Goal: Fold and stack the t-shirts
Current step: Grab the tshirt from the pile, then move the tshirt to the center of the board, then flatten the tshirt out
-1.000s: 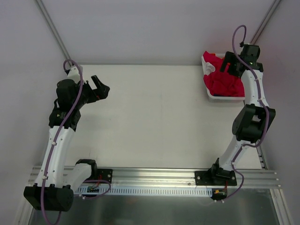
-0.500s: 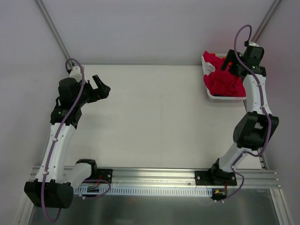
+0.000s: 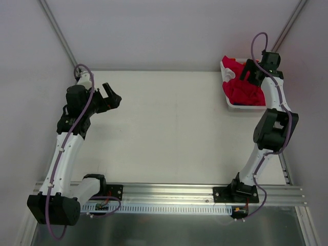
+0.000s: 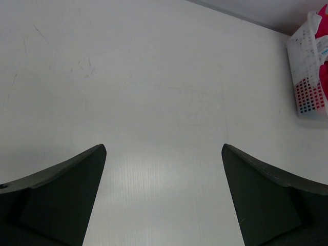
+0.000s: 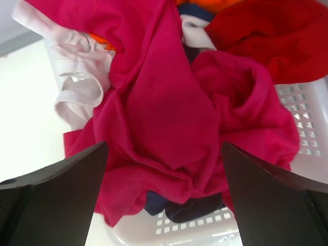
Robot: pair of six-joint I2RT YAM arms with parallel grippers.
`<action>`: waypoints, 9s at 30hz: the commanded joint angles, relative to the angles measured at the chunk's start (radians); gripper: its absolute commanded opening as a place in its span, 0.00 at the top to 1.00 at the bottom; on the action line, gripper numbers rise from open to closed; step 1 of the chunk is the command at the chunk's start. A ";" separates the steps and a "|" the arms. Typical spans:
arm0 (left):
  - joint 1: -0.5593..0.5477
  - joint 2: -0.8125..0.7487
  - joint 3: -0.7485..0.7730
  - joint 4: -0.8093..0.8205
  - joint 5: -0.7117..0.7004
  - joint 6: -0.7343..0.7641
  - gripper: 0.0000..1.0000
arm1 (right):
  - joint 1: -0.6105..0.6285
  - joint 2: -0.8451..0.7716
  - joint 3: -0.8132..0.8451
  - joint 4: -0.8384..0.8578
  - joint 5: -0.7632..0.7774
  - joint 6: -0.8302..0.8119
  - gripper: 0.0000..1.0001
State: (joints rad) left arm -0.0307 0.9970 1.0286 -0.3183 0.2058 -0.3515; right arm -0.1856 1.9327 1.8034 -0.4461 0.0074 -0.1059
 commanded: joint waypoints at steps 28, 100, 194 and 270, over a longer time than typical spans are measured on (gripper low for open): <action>0.011 -0.049 -0.001 0.021 -0.023 0.009 0.01 | -0.005 0.170 0.097 -0.022 0.003 -0.121 0.29; 0.011 0.006 0.028 0.024 0.023 0.066 0.01 | 0.011 -0.156 0.642 0.089 -0.061 -0.089 0.99; 0.009 -0.058 -0.374 -0.340 -0.155 -0.501 0.06 | 1.077 -0.022 0.003 -0.222 -0.014 0.019 0.01; 0.167 0.174 0.021 -0.148 -0.042 -0.051 1.00 | 0.641 -0.529 -0.321 -0.025 -0.159 -0.032 1.00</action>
State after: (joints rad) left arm 0.1322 1.1690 1.0611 -0.4690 0.0959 -0.4587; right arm 0.4599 1.4918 1.5608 -0.4686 -0.0944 -0.1604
